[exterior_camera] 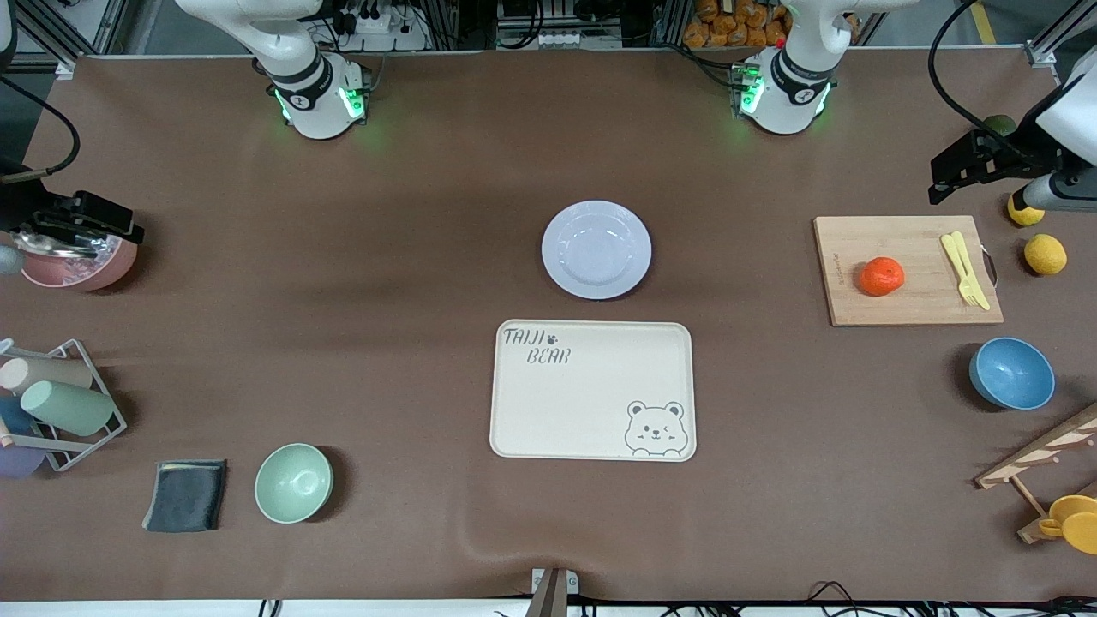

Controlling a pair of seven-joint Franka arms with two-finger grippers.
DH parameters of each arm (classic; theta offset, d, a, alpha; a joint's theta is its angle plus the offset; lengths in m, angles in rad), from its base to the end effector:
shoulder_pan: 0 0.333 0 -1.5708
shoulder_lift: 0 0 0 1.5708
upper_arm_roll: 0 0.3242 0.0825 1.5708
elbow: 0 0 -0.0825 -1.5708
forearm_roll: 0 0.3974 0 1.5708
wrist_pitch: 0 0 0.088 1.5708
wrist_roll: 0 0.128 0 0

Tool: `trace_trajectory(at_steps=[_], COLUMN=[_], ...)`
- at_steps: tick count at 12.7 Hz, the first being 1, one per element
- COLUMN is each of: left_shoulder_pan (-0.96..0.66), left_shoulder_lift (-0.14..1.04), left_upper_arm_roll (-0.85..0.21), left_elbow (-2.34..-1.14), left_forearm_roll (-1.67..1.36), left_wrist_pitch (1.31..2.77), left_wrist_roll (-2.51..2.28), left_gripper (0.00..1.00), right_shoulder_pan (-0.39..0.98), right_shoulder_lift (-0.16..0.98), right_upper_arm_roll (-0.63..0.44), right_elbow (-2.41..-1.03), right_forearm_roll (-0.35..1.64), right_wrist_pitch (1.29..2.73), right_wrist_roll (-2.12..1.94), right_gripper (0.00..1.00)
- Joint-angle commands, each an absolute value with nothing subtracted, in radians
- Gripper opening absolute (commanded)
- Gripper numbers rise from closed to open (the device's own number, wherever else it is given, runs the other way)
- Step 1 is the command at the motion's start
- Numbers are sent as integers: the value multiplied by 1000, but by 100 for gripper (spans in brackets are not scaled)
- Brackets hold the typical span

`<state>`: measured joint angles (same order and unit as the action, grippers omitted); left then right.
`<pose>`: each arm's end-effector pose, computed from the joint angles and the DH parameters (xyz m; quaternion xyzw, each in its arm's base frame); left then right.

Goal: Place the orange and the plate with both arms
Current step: 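Move the left gripper toward the orange on the cutting board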

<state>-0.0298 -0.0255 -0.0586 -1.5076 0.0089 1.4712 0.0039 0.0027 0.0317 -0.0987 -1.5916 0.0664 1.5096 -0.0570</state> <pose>0.5473 -0.0477 0.6476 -0.9989 0.0457 0.0052 0.0054 0.5651 -0.0447 0.5791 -0.9977 0.0194 0.0541 0.0359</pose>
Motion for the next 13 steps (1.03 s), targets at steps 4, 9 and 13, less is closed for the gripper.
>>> trace_trajectory(at_steps=[4,9,13], left_shoulder_pan=[-31,-40,-37], left_shoulder_lift=[-26,-9,-8], left_upper_arm_roll=[-66,-83,-92], left_elbow=[-1503,-1517,-1649], left_forearm_roll=[17,57,51], left_wrist_pitch=[1456,1456,1417], left_wrist_roll=[5,2,-37], left_gripper=[100,100,100], right_shoulder_pan=[20,50,43], right_shoulder_lift=[38,44,48], right_upper_arm_roll=[-106,-106,-109], right_elbow=[-1553,-1537,-1549], right_forearm_roll=[43,-24,-32], right_wrist_pitch=[1503,1499,1453], right_wrist_roll=[-44,-49,-49], right_gripper=[100,100,100])
